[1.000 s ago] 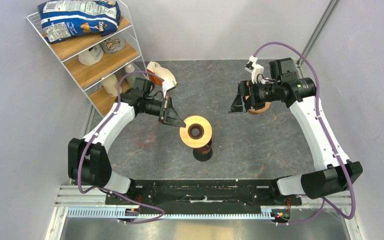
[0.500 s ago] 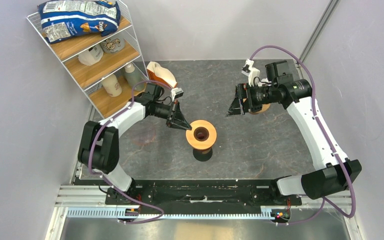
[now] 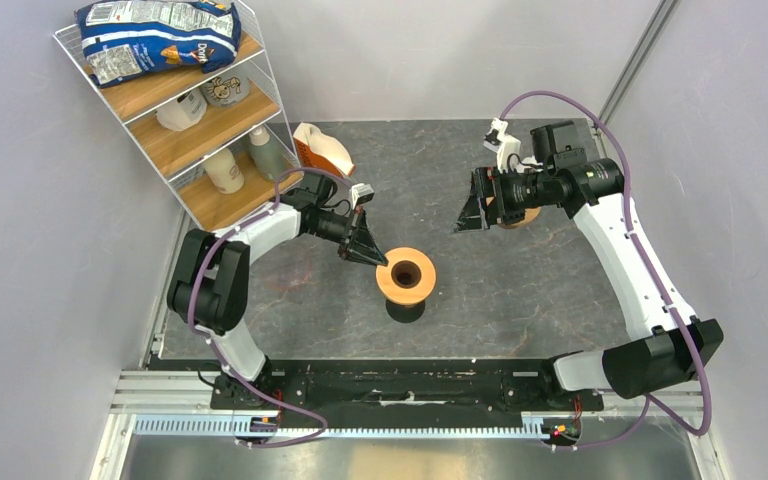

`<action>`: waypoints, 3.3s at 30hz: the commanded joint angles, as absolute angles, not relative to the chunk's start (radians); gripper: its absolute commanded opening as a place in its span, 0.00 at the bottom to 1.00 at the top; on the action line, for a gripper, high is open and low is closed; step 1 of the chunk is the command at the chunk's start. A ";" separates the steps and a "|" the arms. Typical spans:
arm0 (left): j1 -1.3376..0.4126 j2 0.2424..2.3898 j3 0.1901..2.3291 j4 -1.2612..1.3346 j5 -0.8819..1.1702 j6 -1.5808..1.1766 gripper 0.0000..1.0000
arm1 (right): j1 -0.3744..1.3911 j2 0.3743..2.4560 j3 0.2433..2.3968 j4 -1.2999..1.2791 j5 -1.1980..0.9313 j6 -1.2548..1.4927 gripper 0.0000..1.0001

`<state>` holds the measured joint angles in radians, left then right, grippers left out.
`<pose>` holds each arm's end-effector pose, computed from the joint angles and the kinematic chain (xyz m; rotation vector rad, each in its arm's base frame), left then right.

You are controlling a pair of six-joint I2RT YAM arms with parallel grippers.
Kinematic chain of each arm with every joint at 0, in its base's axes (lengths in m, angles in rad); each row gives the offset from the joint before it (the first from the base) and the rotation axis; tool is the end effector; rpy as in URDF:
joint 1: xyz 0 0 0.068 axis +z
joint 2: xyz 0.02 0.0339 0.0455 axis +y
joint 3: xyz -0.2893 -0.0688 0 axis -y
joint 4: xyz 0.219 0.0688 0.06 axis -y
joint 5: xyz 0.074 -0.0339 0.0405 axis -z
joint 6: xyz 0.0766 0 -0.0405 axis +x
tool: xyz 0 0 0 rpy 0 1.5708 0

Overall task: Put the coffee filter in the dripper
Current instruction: Place the dripper holder onto the coffee server, then pick up the coffee dripper from the center of the board.

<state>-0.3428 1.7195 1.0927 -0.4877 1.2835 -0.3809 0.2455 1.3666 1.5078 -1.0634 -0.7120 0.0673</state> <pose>0.2744 -0.1759 0.2338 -0.3699 -2.4028 1.8709 0.2298 0.1092 0.3818 -0.5181 2.3904 1.0185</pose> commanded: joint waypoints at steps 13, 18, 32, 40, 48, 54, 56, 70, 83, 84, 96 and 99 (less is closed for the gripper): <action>-0.343 1.787 1.195 -0.665 1.256 -0.180 0.45 | 0.251 1.362 1.567 -1.086 -0.709 0.045 0.94; -0.341 1.778 1.214 -0.675 1.199 -0.182 0.63 | 0.251 1.362 1.568 -1.085 -0.705 0.043 0.94; -0.307 1.614 1.192 -0.932 1.027 0.018 0.69 | 0.353 1.386 1.529 -1.100 -0.664 -0.034 0.93; -0.375 1.625 1.147 -0.890 1.078 -0.031 0.53 | 0.359 1.391 1.534 -1.106 -0.654 -0.051 0.94; -0.401 1.651 1.184 -0.841 1.096 -0.066 0.40 | 0.359 1.376 1.526 -1.108 -0.641 -0.048 0.94; -0.415 1.664 1.195 -0.827 1.096 -0.072 0.34 | 0.359 1.376 1.524 -1.109 -0.637 -0.049 0.94; -0.414 1.667 1.190 -0.825 1.086 -0.069 0.35 | 0.359 1.375 1.525 -1.110 -0.641 -0.049 0.94; -0.305 1.481 1.308 -0.995 0.830 0.027 0.89 | 0.358 1.376 1.562 -1.113 -0.638 -0.058 0.95; 0.293 1.320 1.302 -1.335 0.542 0.413 0.91 | 0.368 1.388 1.580 -1.081 -0.621 -0.069 0.95; 0.320 1.337 1.294 -1.340 0.522 0.432 0.90 | 0.374 1.390 1.581 -1.081 -0.611 -0.069 0.96; 0.363 1.489 1.176 -1.162 0.522 0.405 0.72 | 0.382 1.404 1.600 -1.075 -0.577 -0.065 0.97; 0.324 1.505 1.122 -1.081 0.508 0.374 0.64 | 0.382 1.401 1.606 -1.074 -0.560 -0.059 0.97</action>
